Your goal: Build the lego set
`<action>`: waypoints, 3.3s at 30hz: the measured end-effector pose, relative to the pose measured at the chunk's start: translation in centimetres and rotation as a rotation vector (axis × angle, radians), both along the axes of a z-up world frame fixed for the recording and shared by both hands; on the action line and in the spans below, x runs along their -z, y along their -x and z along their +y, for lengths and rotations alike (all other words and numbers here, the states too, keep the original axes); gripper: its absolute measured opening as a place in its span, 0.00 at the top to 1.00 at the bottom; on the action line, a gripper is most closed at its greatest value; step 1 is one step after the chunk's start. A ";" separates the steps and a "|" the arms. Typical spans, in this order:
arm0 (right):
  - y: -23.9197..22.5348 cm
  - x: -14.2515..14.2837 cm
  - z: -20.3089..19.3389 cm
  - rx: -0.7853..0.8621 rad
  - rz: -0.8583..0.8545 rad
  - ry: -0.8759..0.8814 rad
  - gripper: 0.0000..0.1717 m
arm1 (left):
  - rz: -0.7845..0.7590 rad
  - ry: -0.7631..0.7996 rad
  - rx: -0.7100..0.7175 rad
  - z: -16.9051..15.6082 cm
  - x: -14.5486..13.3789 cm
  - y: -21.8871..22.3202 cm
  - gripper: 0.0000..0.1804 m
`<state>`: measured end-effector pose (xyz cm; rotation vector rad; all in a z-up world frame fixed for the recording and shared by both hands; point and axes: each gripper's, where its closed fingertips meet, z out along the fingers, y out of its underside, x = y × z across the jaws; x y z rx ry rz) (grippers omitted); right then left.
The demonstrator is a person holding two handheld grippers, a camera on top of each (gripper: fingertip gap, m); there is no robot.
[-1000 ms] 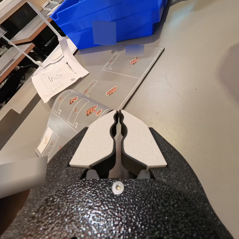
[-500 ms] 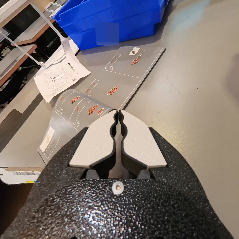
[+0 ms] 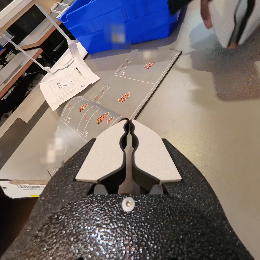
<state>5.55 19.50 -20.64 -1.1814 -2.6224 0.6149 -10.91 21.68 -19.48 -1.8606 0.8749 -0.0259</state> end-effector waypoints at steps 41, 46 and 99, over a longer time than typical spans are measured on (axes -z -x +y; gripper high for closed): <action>1.9 -0.3 2.9 0.154 0.073 0.117 0.83 | 0.006 0.008 0.001 0.0 0.1 0.0 1.00; 1.2 0.6 2.6 0.160 0.087 0.130 0.83 | 0.007 0.010 0.000 0.0 0.2 0.1 1.00; 0.4 -0.4 3.8 0.247 0.461 0.248 0.91 | 0.008 0.036 -0.015 1.1 0.5 -2.3 1.00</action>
